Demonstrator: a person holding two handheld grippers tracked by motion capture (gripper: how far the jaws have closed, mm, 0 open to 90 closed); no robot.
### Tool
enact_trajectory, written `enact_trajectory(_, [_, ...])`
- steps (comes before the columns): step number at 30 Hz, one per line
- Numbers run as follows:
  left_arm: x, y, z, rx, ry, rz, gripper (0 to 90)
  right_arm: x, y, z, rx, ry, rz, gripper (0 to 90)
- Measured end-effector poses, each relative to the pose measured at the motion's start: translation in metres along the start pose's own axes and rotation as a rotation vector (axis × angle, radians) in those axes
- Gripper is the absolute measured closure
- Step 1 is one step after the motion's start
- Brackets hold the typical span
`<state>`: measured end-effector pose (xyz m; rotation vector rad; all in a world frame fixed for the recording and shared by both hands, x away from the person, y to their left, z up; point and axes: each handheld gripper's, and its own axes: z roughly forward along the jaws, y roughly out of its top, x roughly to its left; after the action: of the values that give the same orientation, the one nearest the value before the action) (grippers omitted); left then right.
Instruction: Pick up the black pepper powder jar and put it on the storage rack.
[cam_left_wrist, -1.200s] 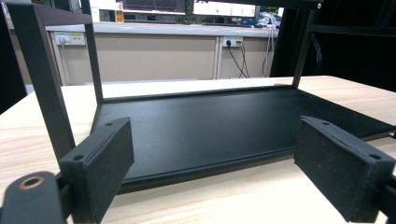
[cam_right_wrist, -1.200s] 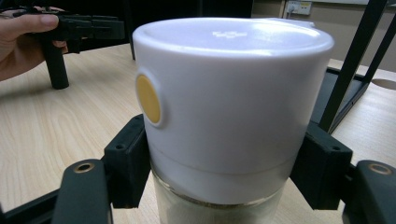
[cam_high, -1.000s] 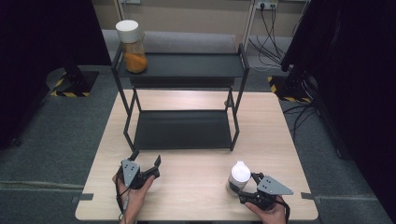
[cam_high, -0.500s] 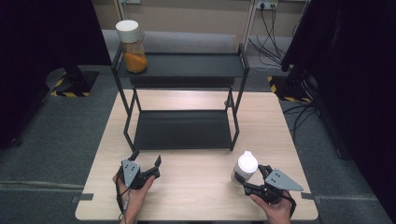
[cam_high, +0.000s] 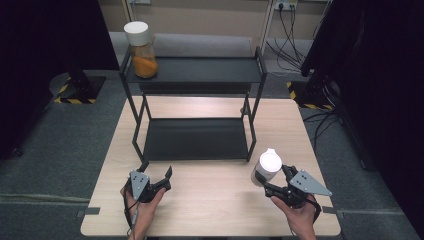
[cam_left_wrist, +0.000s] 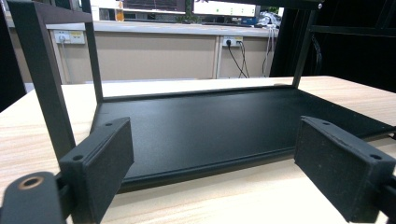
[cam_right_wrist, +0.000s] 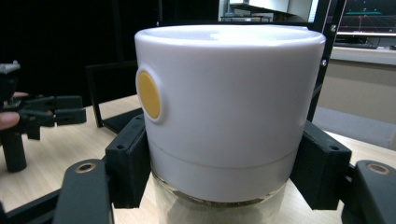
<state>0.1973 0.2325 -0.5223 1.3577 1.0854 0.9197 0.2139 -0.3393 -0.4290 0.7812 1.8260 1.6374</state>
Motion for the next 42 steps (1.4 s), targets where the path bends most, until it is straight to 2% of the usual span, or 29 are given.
enact_trajectory(22, [0.001, 0.000, 0.000, -0.001, 0.000, -0.006, 11.3, -0.007, 0.037, 0.015, -0.060, -0.020, -0.016, 30.9])
enact_trajectory(42, [0.000, 0.000, 0.000, 0.002, -0.001, 0.000, 11.3, -0.013, 0.063, 0.025, -0.084, -0.029, -0.029, 30.9])
